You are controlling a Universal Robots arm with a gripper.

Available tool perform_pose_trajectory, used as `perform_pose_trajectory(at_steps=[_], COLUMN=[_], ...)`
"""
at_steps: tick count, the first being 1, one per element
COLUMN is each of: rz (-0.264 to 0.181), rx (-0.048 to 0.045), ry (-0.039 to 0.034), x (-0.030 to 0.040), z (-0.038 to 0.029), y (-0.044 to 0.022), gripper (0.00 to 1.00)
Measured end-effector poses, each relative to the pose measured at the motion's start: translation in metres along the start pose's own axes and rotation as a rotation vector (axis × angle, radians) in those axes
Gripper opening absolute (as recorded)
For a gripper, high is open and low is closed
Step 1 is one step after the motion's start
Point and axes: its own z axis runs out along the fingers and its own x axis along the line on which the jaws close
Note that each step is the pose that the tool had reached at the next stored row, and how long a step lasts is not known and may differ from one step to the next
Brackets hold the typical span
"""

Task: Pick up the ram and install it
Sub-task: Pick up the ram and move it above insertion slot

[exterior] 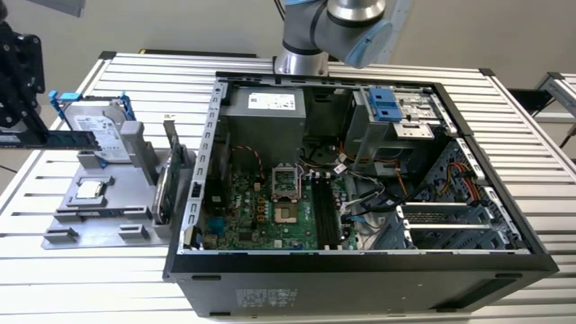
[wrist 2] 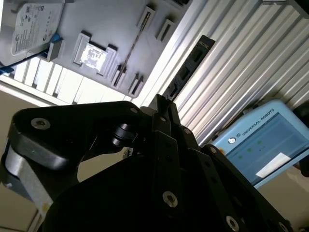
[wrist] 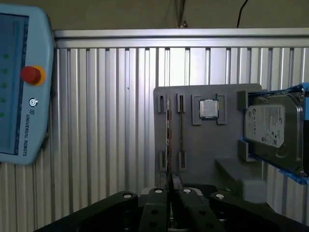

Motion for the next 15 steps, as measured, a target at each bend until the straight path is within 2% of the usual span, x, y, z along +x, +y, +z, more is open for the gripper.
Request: perform_pose_trajectory(at_steps=[5,8,11,12,15], rz=[0.0,0.0,0.0,-0.001,-0.001], rx=[-0.0001,-0.0003,-0.0003,-0.0003,-0.0003], ry=[-0.0236,-0.0437,-0.0601,-0.0644,-0.065], x=[0.0,0.0001,0.0,0.0,0.0], z=[0.0,-0.0002,-0.0001,-0.0001,-0.0002], y=[-0.0067,-0.0112,-0.0151,-0.0163,-0.0194], gripper=[0.0,0.0,0.0,0.0,0.0])
